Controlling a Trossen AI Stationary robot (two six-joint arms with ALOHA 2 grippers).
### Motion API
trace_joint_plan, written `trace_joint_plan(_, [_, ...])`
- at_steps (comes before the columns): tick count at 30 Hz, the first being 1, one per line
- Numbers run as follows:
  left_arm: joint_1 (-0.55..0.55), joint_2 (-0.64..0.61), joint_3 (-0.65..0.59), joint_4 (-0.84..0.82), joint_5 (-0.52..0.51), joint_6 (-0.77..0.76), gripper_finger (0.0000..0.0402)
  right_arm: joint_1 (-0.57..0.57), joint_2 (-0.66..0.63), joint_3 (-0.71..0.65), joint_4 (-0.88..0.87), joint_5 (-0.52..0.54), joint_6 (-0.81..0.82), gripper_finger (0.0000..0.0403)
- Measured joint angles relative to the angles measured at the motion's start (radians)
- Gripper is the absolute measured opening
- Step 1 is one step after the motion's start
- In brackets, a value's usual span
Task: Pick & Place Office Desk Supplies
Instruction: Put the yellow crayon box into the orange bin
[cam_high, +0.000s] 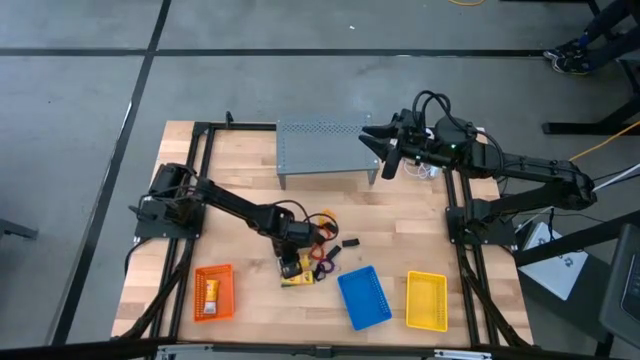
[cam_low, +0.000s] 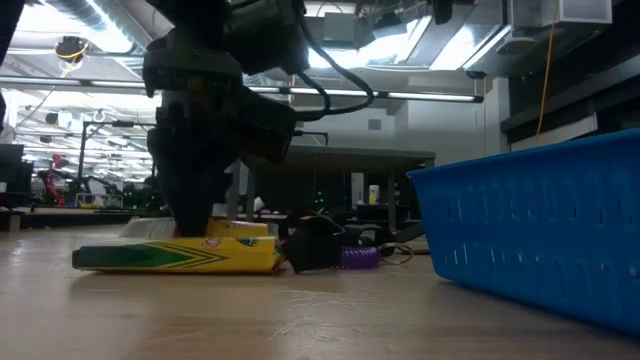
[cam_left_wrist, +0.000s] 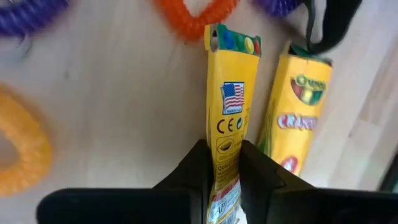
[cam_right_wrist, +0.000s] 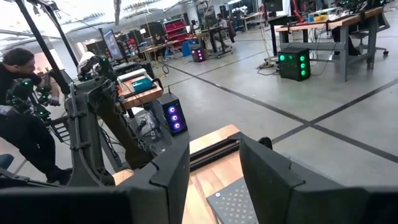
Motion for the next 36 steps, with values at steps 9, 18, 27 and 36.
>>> trace_joint_plan(9, [0.082, -0.218, 0.001, -0.162, -0.072, -0.023, 0.0054, -0.002, 0.0, 0.0, 0.002, 0.0, 0.002, 0.0143])
trace_joint_plan(18, [0.004, -0.477, 0.002, -0.438, -0.32, -0.514, 0.0054, -0.002, 0.0, 0.0, 0.002, 0.0, 0.008, 0.0143])
trace_joint_plan(27, [-0.317, -0.59, 0.002, -0.58, -0.554, -1.176, 0.0054, -0.002, 0.0, 0.0, 0.002, 0.008, 0.0, 0.0143])
trace_joint_plan(36, [-0.572, -0.556, 0.002, -0.599, -0.522, -1.408, 0.0054, -0.002, 0.0, 0.0, 0.002, 0.008, 0.0, 0.0143])
